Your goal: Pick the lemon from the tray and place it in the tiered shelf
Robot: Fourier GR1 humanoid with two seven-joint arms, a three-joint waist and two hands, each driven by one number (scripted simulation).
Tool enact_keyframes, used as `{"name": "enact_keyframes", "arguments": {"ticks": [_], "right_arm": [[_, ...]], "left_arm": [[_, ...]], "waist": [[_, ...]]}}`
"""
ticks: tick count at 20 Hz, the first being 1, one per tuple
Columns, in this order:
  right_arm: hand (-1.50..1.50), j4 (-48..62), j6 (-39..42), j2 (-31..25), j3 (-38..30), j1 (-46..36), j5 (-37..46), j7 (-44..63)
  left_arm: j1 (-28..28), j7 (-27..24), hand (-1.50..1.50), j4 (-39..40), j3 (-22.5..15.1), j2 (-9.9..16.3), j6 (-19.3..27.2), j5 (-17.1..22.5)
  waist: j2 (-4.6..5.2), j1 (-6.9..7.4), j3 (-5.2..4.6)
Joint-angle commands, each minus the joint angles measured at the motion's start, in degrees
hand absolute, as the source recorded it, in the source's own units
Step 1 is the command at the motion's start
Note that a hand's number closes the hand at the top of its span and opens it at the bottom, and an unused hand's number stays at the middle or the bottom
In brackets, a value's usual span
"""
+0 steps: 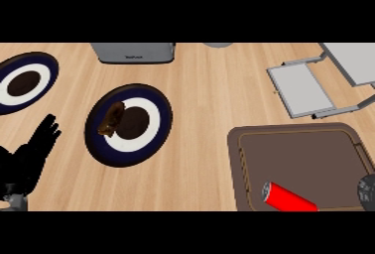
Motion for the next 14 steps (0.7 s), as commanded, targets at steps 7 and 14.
{"name": "enact_keyframes", "arguments": {"ticks": [7,14], "right_arm": [[-1.5,-33.3,15.4,9.3,7.2,1.9,9.1,11.3],[-1.5,-52.8,36.8,15.4,10.3,0.9,16.9,10.8]], "left_arm": [[0.5,0.3,0.0,1.5,0.6,-0.6,1.2,-1.4],[3.2,1.3,0.0,-0.3,1.7,0.2,0.1,0.1]], "waist": [[-0.94,-2.37,-0.12],[-2.04,-3.44,-0.17]]}}
